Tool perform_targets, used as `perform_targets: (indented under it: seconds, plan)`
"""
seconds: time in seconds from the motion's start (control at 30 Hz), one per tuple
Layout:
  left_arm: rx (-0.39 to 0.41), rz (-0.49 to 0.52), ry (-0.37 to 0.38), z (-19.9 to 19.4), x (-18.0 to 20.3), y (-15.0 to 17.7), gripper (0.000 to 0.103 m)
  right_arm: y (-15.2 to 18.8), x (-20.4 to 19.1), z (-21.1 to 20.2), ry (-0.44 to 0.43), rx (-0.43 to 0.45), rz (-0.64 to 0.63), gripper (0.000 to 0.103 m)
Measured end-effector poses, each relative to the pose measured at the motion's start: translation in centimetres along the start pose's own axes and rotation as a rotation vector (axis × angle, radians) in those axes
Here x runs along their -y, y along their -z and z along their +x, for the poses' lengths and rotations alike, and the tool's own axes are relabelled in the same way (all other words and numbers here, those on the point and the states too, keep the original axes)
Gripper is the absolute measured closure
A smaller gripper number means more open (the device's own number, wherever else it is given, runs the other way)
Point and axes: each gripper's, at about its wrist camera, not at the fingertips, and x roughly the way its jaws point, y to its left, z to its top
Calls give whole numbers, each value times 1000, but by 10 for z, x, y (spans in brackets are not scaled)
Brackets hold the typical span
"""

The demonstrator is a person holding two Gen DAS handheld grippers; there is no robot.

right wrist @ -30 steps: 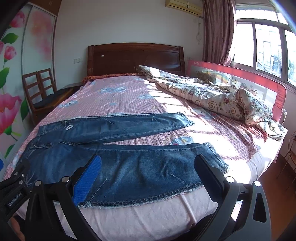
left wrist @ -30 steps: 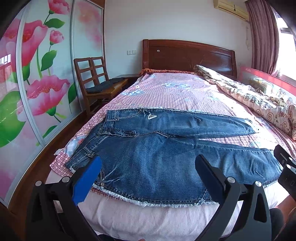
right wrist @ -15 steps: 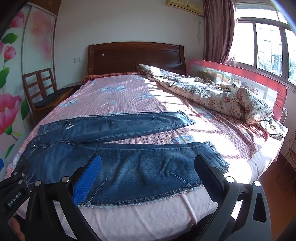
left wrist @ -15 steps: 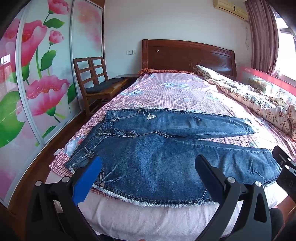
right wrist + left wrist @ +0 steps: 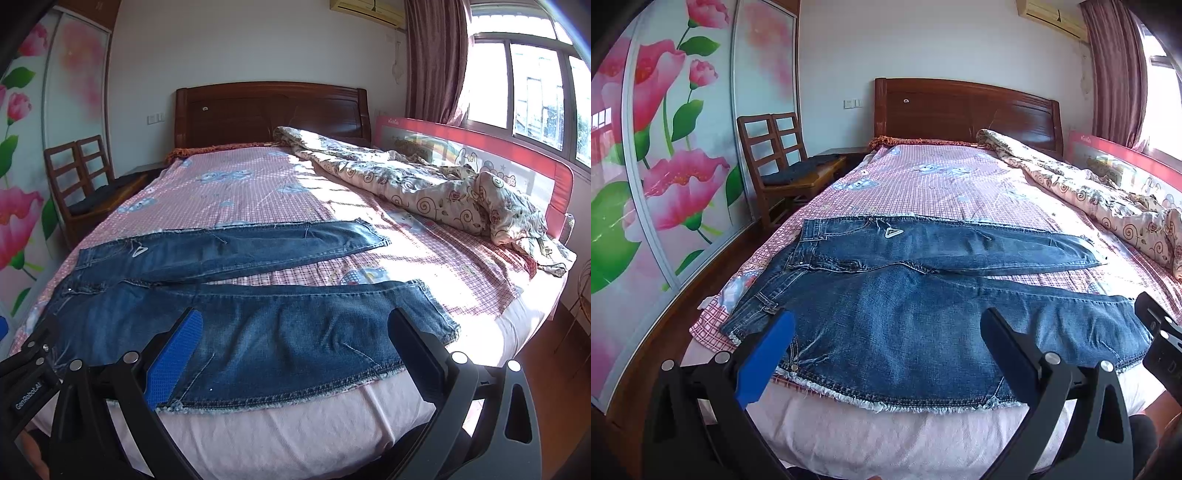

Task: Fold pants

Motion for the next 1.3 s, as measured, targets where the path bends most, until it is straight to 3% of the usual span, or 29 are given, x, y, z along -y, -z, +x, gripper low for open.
perform_targets:
  seconds: [1.03,1.2,1.3]
  plan:
    - [-11,6,6,5,0,-1,2,-2,3,3,-21,8,14,3]
    - [30,89,-6,15,-15,-16,2,-11,18,32,-84,-75,7,3]
    - [21,149,15,35,-38,-33,2,-21,42,70,-180,-212,71,3]
